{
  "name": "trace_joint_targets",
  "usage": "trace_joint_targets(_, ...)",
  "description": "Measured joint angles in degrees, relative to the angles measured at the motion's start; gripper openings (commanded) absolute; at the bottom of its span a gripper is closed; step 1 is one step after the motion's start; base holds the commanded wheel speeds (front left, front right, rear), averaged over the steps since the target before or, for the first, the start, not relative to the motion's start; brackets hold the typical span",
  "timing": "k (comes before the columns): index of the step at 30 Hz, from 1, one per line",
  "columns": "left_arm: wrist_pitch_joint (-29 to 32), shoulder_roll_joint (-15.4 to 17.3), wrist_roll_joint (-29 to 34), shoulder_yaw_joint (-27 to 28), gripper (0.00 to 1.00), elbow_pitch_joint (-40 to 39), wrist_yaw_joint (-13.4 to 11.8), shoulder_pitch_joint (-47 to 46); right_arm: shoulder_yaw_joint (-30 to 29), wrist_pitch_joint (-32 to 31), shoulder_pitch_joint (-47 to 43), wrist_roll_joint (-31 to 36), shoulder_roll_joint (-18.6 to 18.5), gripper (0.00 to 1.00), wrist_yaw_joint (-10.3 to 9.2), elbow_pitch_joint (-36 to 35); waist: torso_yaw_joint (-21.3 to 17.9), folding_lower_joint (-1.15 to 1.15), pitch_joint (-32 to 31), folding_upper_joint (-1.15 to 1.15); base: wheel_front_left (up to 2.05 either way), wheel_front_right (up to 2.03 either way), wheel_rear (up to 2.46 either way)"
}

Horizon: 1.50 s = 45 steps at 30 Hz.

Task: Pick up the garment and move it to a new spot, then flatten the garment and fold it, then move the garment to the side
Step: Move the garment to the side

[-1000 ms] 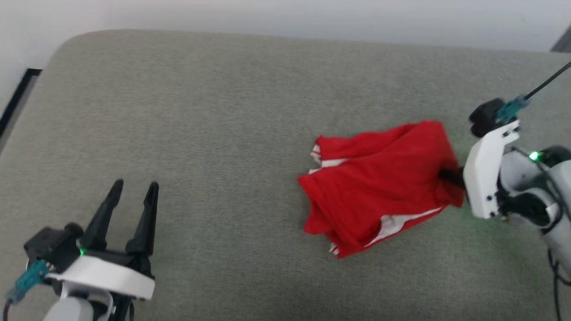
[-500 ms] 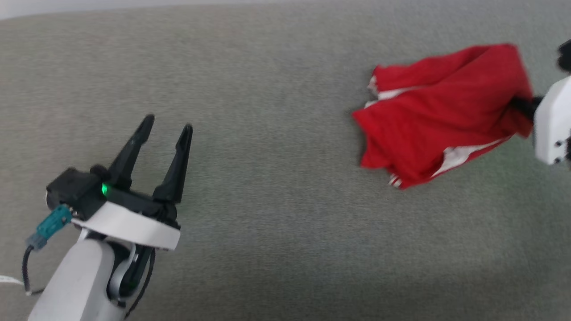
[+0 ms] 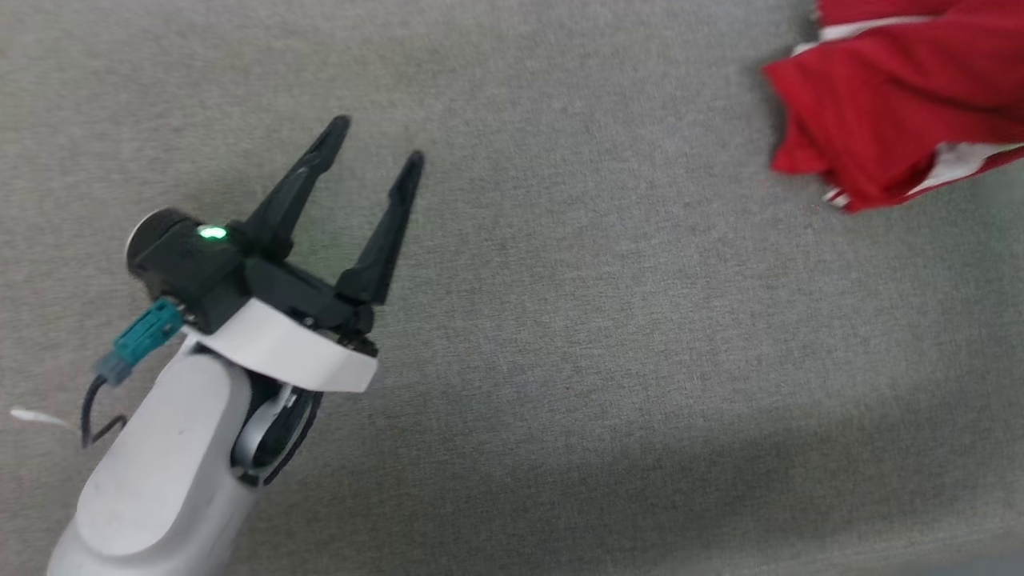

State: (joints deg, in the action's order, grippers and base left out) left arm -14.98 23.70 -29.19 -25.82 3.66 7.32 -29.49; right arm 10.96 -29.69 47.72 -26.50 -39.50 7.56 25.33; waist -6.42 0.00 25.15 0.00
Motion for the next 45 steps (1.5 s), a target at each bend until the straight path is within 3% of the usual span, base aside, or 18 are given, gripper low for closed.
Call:
trace_joint_targets(12, 0.0, -0.2, -0.01, -5.67, 1.0, 0.41, 0.0, -7.2, -7.76, 4.49, 3.91, 13.34, -1.63, 0.0, 0.0, 7.76, -0.76, 0.0, 5.15, 0.0, 0.0, 0.0, 0.0)
trace_joint_targets(15, 0.0, -0.29, -0.03, -6.81, 1.0, 0.44, 0.0, -8.71, -11.63, 4.67, 4.99, 18.56, 0.2, 0.0, 0.0, 11.13, -0.03, 0.0, 6.51, 0.0, 0.0, 0.0, 0.0)
trace_joint_targets(26, 0.0, -0.45, -0.56, -8.49, 1.0, 0.76, 0.0, -10.45, -21.32, 5.99, 6.83, 28.2, 6.5, 0.02, 0.0, 17.81, 3.15, 0.0, 8.53, 0.0, 0.0, 0.0, 0.0)
trace_joint_targets(27, 0.0, -0.43, -0.56, -8.45, 1.0, 0.79, 0.0, -10.54, -22.19, 6.11, 6.98, 29.13, 6.95, 0.18, 0.0, 17.98, 3.35, 0.0, 8.61, 0.0, 0.0, 0.0, 0.0)
trace_joint_targets(28, 0.0, -0.4, -0.56, -8.35, 1.0, 0.79, 0.0, -10.55, -22.94, 6.52, 7.09, 29.72, 7.25, 0.24, 0.0, 18.13, 3.5, 0.0, 8.65, 0.0, 0.0, 0.0, 0.0)
trace_joint_targets(30, 0.0, -0.27, -0.56, -7.99, 1.0, 0.79, 0.0, -10.51, -24.31, 6.94, 7.3, 30.72, 7.92, 0.51, 0.0, 18.28, 3.63, 0.0, 8.56, 0.0, 0.0, 0.0, 0.0)
trace_joint_targets(31, 0.0, -0.22, -0.56, -7.73, 1.0, 0.78, 0.0, -10.48, -24.57, 7.35, 7.3, 31.32, 8.15, 1.0, 0.0, 18.27, 3.63, 0.0, 8.46, 0.0, 0.0, 0.0, 0.0)
trace_joint_targets(45, 0.0, 0.54, -1.12, -2.19, 1.0, 0.79, 0.0, -5.21, -27.05, 10.8, 8.5, 31.55, 11.44, 1.0, 0.0, 15.63, 3.1, 0.0, 4.12, 0.0, 0.0, 0.0, 0.0)
